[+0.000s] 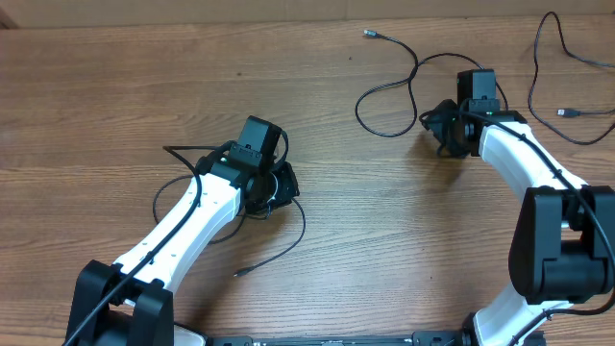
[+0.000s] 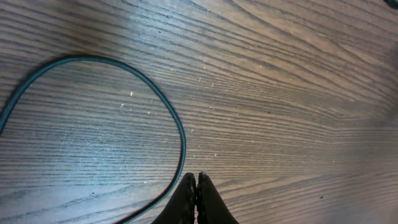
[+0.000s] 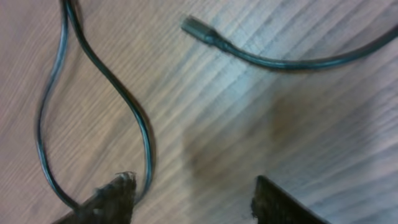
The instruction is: Untangle cables
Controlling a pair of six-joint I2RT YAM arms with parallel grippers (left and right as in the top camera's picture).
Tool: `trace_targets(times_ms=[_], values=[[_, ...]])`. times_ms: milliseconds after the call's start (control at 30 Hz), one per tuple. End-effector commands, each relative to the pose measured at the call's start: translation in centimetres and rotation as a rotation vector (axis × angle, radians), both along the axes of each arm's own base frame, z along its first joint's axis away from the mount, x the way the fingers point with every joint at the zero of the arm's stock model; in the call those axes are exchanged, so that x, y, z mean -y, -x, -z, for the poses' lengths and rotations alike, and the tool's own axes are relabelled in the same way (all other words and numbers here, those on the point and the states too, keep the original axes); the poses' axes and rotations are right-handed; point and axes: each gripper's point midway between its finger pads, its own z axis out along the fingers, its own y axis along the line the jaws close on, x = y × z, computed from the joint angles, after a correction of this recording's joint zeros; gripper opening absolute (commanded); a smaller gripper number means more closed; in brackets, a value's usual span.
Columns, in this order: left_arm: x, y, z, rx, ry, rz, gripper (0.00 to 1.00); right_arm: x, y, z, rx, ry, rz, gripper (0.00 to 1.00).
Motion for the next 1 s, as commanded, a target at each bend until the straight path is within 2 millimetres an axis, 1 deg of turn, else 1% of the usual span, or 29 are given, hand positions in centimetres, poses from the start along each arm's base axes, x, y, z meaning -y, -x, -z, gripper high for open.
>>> trace_targets(times_ms=[0,33,100,133,200,300,367,400,433,567,600,633,667,700,767,867,967], values=[[0.2,0.2,0.3,-0.013,-0.003,0.005,0.05,0.4,-1.1,-3.9,0.071,0.011,0.016,0.65],[0.2,0.2,0.3,-0.013,-0.003,0.005,0.05,0.4,-1.0,-4.5,0.073,0.011,0.016,0.7],[0.2,0.2,0.3,-0.013,-0.003,0.005,0.13,0.5,-0.9,-5.8,0.087,0.011,0.016,0.79],[0.2,0.2,0.3,-0.013,-0.003,0.005,0.2,0.5,-0.8,-6.3,0.095,0.011,0.016,0.82],[0.2,0.3,0.3,-0.014,-0.003,0.005,0.35,0.4,-0.4,-7.5,0.11,0.011,0.015,0.96],[0.2,0.2,0.3,-0.013,-0.003,0.005,0.67,0.4,0.3,-9.0,0.126,0.01,0.015,0.98],[0.2,0.3,0.3,-0.014,-0.003,0.005,0.89,0.4,0.8,-9.6,0.124,0.01,0.015,0.98],[0.2,0.3,0.3,-0.014,-0.003,0.005,0.98,0.4,1.1,-9.8,0.119,0.01,0.015,0.98],[0.2,0.3,0.3,-0.014,-0.003,0.005,1.0,0.4,1.5,-9.9,0.112,0.01,0.015,1.0],[0.2,0.5,0.4,-0.026,-0.002,0.008,0.98,0.4,2.4,-10.0,0.085,0.011,0.014,1.0],[0.4,0.7,0.3,-0.03,0.013,0.018,0.98,0.4,2.6,-10.0,0.08,0.011,0.014,1.0],[1.0,0.6,-0.1,-0.009,0.035,0.065,0.91,0.4,2.9,-10.0,0.073,0.011,0.014,1.0],[1.4,0.4,-0.5,0.02,0.055,0.123,0.87,0.4,3.0,-10.0,0.068,0.011,0.014,1.0],[1.8,0.2,-1.1,0.049,0.074,0.176,0.85,0.4,3.2,-10.0,0.062,0.011,0.014,1.0],[2.4,-0.2,-2.6,0.11,0.102,0.272,1.0,0.4,3.7,-10.0,0.048,0.012,0.013,1.0],[2.0,-0.8,-4.9,0.184,0.086,0.327,0.99,0.4,4.2,-10.0,0.034,0.014,0.01,1.0],[0.8,-1.3,-7.2,0.236,0.031,0.309,1.0,0.4,4.7,-10.0,0.019,0.013,0.009,1.0]])
